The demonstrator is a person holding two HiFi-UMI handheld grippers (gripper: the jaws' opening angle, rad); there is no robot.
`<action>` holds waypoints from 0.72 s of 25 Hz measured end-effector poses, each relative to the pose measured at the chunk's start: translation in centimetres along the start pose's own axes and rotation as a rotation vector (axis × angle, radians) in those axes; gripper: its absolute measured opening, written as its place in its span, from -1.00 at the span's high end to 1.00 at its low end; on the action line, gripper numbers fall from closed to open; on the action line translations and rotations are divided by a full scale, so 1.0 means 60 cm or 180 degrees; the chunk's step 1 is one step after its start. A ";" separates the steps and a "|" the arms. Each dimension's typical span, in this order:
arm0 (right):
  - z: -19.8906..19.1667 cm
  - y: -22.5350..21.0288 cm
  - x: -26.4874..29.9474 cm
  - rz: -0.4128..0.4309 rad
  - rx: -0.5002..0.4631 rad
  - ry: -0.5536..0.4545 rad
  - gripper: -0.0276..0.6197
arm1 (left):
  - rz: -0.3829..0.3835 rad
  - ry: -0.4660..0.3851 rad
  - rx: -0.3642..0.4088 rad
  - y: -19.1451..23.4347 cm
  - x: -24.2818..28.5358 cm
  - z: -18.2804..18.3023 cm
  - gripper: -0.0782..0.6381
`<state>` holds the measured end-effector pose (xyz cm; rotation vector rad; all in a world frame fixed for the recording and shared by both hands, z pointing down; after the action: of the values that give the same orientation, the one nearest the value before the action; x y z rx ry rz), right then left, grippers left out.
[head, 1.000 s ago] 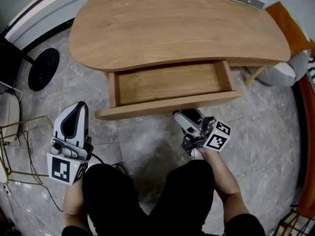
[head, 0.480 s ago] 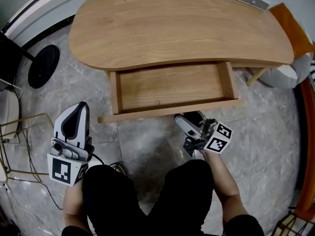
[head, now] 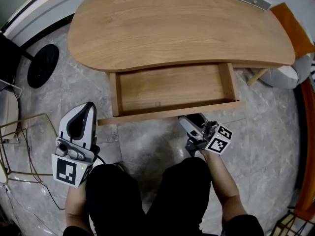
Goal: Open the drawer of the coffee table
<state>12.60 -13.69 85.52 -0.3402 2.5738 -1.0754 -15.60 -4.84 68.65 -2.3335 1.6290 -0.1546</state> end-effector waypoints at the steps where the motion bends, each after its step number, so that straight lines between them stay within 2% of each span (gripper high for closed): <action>1: 0.000 0.000 0.000 -0.0006 -0.0018 0.0009 0.22 | 0.0001 -0.0002 0.0009 0.000 0.001 0.001 0.76; 6: 0.000 -0.001 -0.002 -0.0020 -0.0106 0.0077 0.22 | 0.0056 -0.0016 0.0062 0.007 0.004 0.000 0.76; 11: -0.011 -0.010 -0.010 -0.0285 -0.0070 0.0098 0.35 | 0.0149 0.0034 0.0017 0.020 0.001 -0.006 0.76; 14: 0.006 -0.018 -0.018 -0.0613 0.0095 -0.0022 0.56 | 0.0175 0.0101 -0.0005 0.033 -0.002 0.003 0.76; 17: 0.018 -0.013 -0.053 -0.1172 0.0342 -0.0178 0.89 | 0.0024 0.0302 -0.0064 0.054 0.006 0.035 0.76; 18: 0.022 -0.009 -0.067 -0.1351 0.0435 -0.0226 0.90 | -0.0043 0.0373 -0.0091 0.062 0.012 0.047 0.76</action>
<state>16.81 -13.56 85.89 -0.9008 2.4059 -1.3422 -17.99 -6.19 64.83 -2.3985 1.6800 -0.2775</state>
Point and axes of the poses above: the fingertips, and each gripper's own axes: x forward along the fingers, y to its left, z out of its top, the point moved 5 cm from there along -x, backward along the fingers, and after that the axes turned 5 degrees about x, right-handed, at the moved point
